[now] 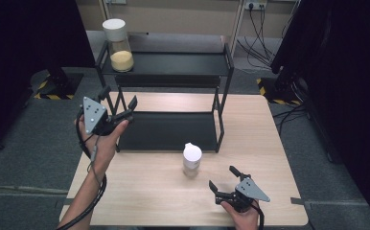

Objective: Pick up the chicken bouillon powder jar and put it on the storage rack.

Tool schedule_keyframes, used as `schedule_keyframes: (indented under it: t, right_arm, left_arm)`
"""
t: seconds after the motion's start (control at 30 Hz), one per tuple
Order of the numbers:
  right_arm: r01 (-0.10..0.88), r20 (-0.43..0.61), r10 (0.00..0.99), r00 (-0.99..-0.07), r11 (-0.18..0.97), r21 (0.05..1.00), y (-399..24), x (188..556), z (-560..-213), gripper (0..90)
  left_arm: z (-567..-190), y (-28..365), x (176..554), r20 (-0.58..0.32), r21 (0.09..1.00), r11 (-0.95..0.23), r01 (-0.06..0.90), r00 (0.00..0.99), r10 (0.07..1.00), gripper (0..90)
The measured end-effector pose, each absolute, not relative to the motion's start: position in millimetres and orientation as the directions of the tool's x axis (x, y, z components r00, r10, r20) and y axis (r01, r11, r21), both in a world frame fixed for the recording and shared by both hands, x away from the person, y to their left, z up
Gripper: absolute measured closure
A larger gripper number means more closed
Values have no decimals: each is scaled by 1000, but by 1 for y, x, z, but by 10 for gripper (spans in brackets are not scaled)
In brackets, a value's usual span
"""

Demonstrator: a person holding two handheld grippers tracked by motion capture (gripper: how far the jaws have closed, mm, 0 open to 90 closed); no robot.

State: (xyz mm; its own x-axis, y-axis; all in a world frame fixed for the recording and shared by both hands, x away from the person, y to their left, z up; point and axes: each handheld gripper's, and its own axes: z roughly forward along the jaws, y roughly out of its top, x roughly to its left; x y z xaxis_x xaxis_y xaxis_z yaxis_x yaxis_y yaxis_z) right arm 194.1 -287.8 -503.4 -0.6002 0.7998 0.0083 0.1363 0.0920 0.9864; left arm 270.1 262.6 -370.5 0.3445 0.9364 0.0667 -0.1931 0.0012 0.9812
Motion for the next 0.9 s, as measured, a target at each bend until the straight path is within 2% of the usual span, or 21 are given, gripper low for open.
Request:
schedule_keyframes:
  t: [0.9]
  right_arm:
    - [136,6,801,-598,94,986,-287,194,-503,46]
  left_arm:
    - [-435,271,245,40,994,3,-114,373,927,120]
